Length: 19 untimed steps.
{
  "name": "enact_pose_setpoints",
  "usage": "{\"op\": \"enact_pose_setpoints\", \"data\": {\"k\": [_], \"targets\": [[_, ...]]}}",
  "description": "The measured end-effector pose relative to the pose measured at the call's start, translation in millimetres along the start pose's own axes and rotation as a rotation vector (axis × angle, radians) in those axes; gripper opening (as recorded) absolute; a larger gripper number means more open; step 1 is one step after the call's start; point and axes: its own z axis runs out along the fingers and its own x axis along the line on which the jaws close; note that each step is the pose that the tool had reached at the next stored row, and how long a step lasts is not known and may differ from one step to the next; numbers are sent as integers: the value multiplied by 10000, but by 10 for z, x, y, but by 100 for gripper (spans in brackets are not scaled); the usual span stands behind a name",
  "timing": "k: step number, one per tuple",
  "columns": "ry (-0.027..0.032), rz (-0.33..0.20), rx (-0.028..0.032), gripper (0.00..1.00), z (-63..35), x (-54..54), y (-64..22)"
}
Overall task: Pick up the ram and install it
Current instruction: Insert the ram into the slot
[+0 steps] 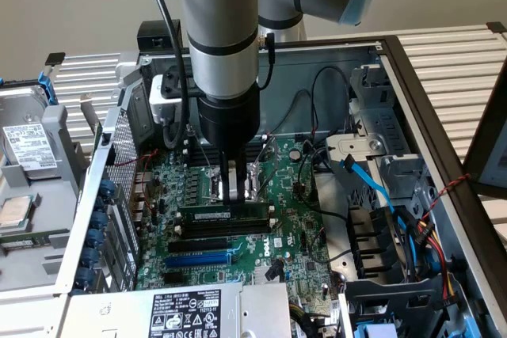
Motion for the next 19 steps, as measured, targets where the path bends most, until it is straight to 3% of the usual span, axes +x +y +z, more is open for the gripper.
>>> {"op": "enact_pose_setpoints", "data": {"k": [15,19], "targets": [[1,0,26,13,46,1,6],[3,-20,66,13,55,2,6]]}}
